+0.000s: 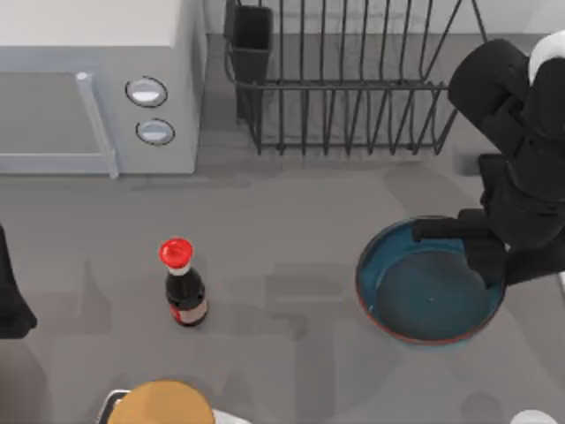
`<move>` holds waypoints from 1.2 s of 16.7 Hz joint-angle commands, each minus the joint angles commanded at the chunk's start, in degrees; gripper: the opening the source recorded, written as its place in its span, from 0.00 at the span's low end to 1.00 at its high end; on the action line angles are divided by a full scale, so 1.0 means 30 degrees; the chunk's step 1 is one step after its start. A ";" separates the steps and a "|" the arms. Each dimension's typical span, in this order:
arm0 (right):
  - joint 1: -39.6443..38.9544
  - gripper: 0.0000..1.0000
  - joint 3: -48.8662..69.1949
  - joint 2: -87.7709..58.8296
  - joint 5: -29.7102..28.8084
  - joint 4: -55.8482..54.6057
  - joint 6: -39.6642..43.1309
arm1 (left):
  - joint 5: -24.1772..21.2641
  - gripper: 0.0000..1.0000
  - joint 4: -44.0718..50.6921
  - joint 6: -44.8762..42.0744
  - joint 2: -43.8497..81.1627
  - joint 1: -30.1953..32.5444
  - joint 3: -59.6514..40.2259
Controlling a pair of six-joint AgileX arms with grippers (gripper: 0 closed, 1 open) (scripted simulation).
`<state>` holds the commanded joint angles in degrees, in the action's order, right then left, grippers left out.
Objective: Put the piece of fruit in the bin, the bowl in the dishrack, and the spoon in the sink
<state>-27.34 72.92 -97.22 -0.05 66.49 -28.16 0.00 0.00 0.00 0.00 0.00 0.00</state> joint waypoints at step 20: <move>-0.7293 0.00 0.2459 0.2597 -1.3740 -1.4674 0.5826 | 0.0000 1.00 0.0000 0.0000 0.0000 0.0000 0.0000</move>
<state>-49.22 80.30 -89.43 -41.27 22.47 -10.68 0.00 0.00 0.00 0.00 0.00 0.00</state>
